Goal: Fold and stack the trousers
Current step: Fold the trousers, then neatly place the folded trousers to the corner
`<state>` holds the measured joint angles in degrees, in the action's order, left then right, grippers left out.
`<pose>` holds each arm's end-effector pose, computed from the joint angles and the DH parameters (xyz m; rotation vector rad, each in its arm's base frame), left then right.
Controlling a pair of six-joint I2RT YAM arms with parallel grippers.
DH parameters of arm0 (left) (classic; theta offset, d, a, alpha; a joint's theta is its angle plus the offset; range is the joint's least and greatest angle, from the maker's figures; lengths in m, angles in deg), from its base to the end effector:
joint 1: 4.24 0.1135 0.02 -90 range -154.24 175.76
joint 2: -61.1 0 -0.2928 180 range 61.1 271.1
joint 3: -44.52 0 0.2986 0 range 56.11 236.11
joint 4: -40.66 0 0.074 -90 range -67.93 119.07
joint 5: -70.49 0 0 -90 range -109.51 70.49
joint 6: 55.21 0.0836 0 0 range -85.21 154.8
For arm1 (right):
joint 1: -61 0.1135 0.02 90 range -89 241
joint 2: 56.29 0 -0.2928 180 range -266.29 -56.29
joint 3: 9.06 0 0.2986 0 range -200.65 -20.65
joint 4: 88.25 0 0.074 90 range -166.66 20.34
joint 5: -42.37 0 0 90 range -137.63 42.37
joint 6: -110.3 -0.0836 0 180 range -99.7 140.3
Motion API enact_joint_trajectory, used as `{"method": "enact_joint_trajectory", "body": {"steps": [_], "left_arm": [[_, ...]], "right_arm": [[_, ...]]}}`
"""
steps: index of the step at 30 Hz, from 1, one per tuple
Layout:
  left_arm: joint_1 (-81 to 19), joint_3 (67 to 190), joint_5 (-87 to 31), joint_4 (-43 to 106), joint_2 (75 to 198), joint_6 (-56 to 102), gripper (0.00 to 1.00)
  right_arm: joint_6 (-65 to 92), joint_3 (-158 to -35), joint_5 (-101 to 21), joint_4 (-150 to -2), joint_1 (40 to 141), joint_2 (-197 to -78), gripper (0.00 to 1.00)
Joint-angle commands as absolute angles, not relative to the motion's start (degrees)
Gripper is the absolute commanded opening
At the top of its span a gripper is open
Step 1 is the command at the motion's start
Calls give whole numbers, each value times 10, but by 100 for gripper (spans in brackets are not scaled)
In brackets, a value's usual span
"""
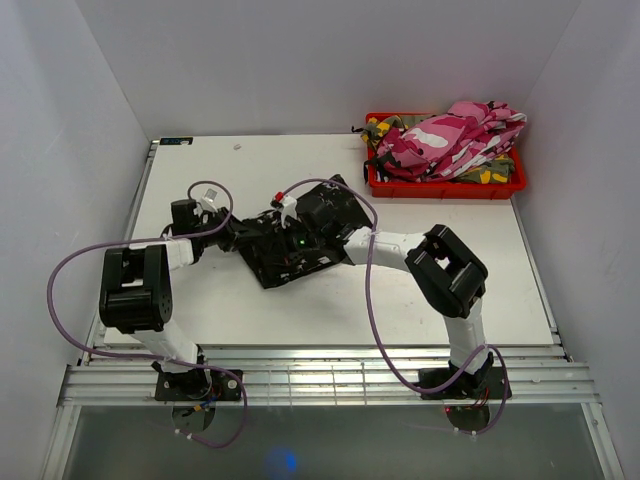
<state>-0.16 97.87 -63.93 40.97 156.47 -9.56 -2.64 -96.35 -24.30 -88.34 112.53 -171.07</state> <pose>0.3723 -0.0321 0.1162 -0.5633 2.2860 -1.2452 0.3109 0.4445 0.1721 -0.8184 2.0831 1.1820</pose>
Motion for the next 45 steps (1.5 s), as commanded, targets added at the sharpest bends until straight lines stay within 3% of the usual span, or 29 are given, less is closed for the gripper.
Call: {"method": "enact_joint_trajectory", "body": {"steps": [1,4,6,16,18,19,21,25,32,38,41,45], "left_arm": [[21,1033,-585,445,1564,-41,33],[38,1063,-579,418,1577,21,52],[46,1089,-572,399,1583,70,60],[85,1183,-605,381,1634,136,62],[87,1188,-635,366,1620,152,64],[86,1191,-649,356,1612,166,66],[87,1203,-671,296,1589,206,67],[87,1225,-693,135,1549,339,67],[60,1204,-667,-10,1471,472,68],[-14,1193,-618,-38,1489,421,62],[-33,1181,-575,-20,1511,363,58],[-33,1196,-503,-48,1603,310,42]], "right_arm": [[-38,-945,-199,-880,1135,-1667,8],[-35,-933,-203,-881,1135,-1659,8],[-35,-926,-202,-881,1135,-1655,8],[-41,-933,-200,-891,1135,-1672,8],[-41,-964,-184,-890,1135,-1697,26],[-39,-973,-178,-892,1135,-1703,52],[-16,-1010,-164,-879,1136,-1712,72],[32,-1061,-143,-826,1136,-1695,87],[97,-1073,-144,-710,1023,-1624,92],[256,-1070,-188,-607,910,-1660,75],[308,-1059,-218,-606,886,-1680,72],[359,-1020,-248,-607,881,-1698,66]]}}
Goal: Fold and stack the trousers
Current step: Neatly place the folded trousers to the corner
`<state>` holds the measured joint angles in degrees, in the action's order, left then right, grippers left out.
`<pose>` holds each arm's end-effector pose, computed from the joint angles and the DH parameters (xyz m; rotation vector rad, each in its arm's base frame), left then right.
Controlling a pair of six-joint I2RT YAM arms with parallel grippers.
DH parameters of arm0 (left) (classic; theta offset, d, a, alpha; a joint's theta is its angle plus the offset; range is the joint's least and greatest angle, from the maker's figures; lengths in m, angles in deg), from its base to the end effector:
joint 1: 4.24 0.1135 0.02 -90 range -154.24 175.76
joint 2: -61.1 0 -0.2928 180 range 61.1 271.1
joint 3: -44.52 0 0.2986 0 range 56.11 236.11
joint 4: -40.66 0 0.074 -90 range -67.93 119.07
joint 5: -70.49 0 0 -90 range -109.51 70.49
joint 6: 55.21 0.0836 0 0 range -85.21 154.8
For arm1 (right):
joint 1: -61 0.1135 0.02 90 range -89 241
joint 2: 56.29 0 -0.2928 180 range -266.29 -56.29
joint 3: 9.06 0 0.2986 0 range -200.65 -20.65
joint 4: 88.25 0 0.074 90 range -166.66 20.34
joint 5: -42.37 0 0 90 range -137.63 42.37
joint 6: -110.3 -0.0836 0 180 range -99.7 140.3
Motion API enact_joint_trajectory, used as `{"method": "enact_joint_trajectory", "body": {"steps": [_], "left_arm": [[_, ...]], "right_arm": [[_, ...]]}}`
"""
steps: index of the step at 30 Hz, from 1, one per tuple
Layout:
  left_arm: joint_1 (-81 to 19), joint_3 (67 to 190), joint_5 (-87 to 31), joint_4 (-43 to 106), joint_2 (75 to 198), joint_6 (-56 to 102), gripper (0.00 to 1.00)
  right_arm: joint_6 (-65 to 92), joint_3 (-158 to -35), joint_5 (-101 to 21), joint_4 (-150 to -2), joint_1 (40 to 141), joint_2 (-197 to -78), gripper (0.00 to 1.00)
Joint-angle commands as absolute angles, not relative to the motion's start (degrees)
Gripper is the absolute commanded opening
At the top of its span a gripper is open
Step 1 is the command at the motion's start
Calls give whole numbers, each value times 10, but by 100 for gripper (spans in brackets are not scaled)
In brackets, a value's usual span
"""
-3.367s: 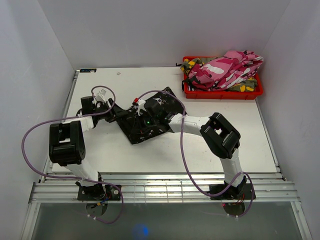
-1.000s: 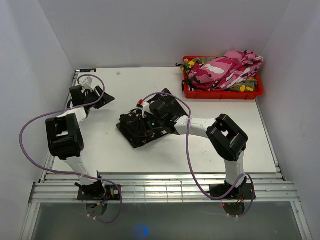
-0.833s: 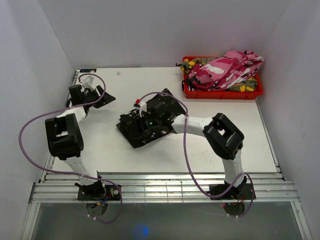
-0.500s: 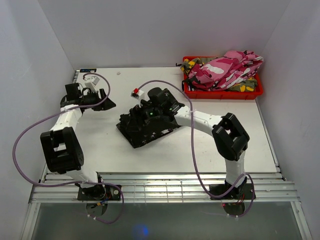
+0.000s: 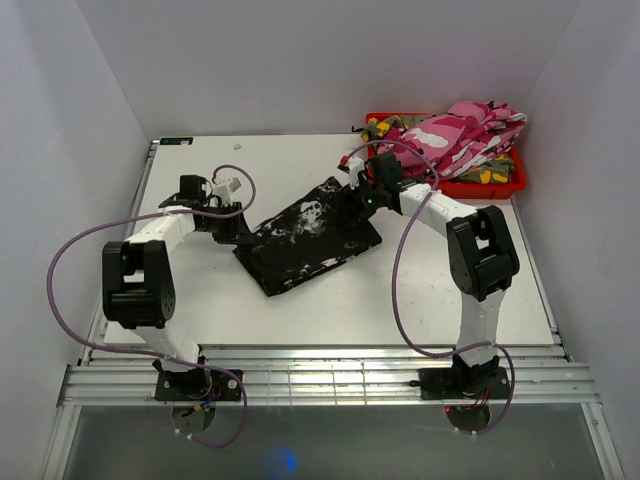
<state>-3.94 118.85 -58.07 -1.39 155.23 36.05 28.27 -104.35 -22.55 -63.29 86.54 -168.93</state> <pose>0.3881 -0.0501 0.1815 0.2415 2.5119 -0.8707 0.4615 0.2598 0.1939 -0.8803 2.1390 0.6614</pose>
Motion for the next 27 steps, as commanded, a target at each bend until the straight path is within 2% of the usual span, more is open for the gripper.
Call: {"method": "enact_joint_trajectory", "body": {"steps": [1,4,8,10,13,14,19,22,26,27], "left_arm": [[-33,1204,-487,-49,1615,311,37],[-27,1226,-422,-42,1667,338,29],[3,1314,-387,-47,1735,387,21],[13,1347,-379,-40,1755,416,21],[18,1414,-397,-38,1787,465,32],[18,1429,-407,-40,1790,477,47],[13,1473,-482,-49,1712,530,71],[-32,1491,-434,-72,1650,522,80],[-113,1455,-360,-107,1596,427,85],[-151,1443,-346,-119,1590,409,85]], "right_arm": [[363,-1012,-247,-605,881,-1699,65],[371,-975,-241,-582,882,-1694,62],[359,-917,-219,-577,893,-1658,59],[351,-892,-194,-574,904,-1634,59],[333,-883,-150,-575,952,-1612,59],[328,-888,-139,-577,960,-1609,60],[285,-953,-95,-577,957,-1603,70],[262,-991,-105,-578,924,-1590,79],[246,-1031,-151,-563,883,-1575,91],[250,-1036,-162,-552,876,-1571,97]]}}
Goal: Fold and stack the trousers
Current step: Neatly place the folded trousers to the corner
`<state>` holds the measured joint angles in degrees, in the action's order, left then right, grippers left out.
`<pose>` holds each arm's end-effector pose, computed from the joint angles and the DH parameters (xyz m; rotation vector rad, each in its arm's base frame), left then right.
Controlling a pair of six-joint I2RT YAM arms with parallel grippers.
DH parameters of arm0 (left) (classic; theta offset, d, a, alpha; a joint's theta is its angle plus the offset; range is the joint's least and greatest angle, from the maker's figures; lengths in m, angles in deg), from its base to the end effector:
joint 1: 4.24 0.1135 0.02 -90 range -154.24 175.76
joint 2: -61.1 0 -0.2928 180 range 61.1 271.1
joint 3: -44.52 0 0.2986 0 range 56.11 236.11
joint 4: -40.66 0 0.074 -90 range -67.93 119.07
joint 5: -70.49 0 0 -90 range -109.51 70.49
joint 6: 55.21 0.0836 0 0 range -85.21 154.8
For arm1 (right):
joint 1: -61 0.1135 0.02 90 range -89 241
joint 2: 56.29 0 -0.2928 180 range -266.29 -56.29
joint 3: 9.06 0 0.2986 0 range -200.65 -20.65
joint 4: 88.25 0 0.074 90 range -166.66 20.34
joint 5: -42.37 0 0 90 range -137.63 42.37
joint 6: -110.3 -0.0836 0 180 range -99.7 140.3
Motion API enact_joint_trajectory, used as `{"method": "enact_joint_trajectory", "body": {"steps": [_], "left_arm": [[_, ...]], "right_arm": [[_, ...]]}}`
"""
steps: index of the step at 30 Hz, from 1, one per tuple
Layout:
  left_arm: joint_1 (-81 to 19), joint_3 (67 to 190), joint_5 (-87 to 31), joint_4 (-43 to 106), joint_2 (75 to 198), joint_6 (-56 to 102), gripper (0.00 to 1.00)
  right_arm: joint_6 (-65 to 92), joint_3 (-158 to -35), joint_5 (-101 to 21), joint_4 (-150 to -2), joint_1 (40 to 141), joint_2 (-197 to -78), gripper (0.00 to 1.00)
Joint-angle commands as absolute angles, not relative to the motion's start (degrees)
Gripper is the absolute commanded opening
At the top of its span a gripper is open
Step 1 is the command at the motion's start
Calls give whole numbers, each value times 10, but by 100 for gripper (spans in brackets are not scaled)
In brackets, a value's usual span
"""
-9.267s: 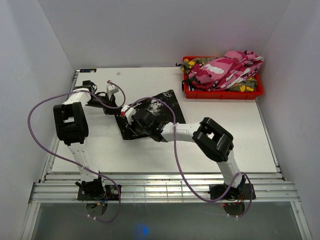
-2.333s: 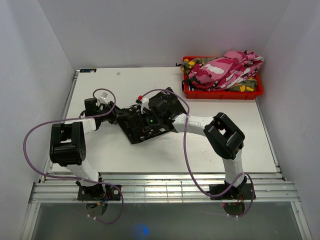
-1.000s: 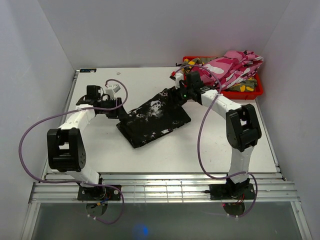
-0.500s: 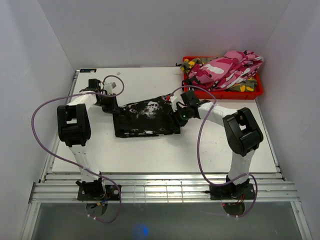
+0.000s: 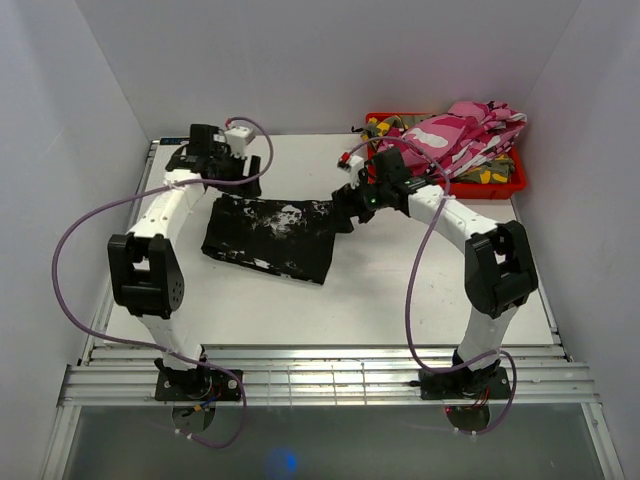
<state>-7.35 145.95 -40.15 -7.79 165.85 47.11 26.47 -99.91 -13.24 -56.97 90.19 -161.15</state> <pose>0.4845 -0.0558 0.2598 0.4773 2.3832 -0.3728 0.4007 0.2780 0.2226 -0.9959 2.1423 0.9029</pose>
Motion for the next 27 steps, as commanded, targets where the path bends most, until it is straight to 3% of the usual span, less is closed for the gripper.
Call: {"method": "enact_joint_trajectory", "body": {"steps": [1,2,6,12,17,24,27], "left_arm": [[-167,1430,-337,-121,1579,391,86],[-183,1393,-315,-114,1573,370,86],[-262,1327,-275,-112,1582,278,89],[-285,1292,-199,-97,1681,225,91],[-212,1372,-182,-125,1813,165,92],[-62,1547,-176,-142,1935,221,92],[-43,1610,-192,-150,1978,238,92]], "right_arm": [[255,-1043,-183,-548,863,-1565,98],[258,-1045,-198,-542,859,-1561,90],[277,-1033,-242,-524,832,-1541,90],[296,-1005,-273,-506,809,-1510,90],[313,-992,-304,-504,805,-1496,90],[321,-990,-306,-501,794,-1496,90],[323,-990,-306,-501,792,-1500,90]]}}
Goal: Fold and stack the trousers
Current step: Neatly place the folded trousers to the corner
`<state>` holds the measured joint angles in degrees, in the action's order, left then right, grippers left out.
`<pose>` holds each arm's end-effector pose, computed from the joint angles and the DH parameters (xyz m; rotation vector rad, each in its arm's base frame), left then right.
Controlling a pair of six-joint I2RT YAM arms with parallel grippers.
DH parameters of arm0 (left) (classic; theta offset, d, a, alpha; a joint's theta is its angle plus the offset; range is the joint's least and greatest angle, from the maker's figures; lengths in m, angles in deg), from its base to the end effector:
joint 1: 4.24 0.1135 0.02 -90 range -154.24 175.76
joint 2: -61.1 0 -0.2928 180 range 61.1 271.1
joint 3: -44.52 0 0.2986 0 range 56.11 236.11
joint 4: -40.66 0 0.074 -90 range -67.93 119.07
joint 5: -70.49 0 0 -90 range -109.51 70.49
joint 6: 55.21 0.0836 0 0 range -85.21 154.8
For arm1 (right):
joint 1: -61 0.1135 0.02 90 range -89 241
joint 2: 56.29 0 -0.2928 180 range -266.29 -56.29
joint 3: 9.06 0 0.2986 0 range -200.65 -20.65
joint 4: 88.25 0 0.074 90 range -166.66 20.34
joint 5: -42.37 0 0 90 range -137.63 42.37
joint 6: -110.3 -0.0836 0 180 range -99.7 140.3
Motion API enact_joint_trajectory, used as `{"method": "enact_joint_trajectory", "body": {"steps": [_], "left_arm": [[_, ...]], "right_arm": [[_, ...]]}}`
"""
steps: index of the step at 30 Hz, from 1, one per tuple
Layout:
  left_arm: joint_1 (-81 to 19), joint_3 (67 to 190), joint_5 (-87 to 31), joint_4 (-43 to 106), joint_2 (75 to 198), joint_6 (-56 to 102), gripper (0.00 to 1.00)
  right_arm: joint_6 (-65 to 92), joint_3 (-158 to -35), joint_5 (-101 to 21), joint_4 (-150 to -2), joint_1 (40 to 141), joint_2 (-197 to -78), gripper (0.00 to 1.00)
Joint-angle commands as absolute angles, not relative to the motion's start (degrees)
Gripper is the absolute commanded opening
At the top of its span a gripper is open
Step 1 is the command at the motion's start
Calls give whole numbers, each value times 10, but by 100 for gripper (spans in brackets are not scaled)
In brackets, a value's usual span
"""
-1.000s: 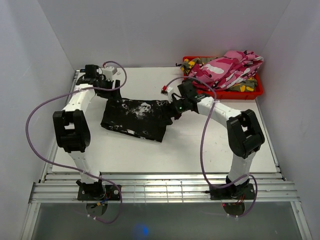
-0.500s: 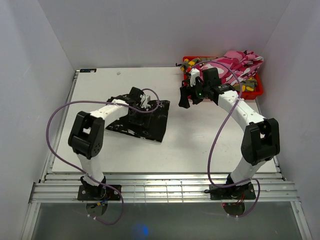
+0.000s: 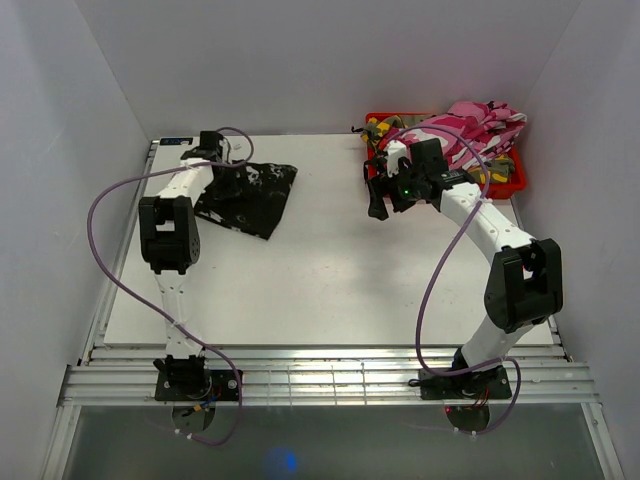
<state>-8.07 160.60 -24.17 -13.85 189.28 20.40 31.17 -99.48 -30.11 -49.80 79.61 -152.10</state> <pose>0.5537 -0.0439 0.1367 -0.2295 2.7349 -0.2002 0.4258 0.1699 0.2703 -0.7392 2.2096 0.4243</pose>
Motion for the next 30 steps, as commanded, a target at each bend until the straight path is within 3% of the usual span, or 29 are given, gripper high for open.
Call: {"method": "enact_joint_trajectory", "body": {"steps": [1,10,15,26,30], "left_arm": [[-23,1624,-194,-150,1997,237,92],[-4,1737,-156,-142,2067,137,93],[16,1792,-194,-108,2100,77,93],[36,1814,-230,-52,2146,38,91],[44,1812,-279,-7,2149,38,94]], "right_arm": [[324,-988,-309,-503,790,-1502,90],[336,-1004,-324,-483,781,-1512,90],[344,-1027,-337,-449,780,-1524,90],[342,-1069,-362,-412,780,-1538,90],[338,-1080,-365,-411,781,-1547,90]]}}
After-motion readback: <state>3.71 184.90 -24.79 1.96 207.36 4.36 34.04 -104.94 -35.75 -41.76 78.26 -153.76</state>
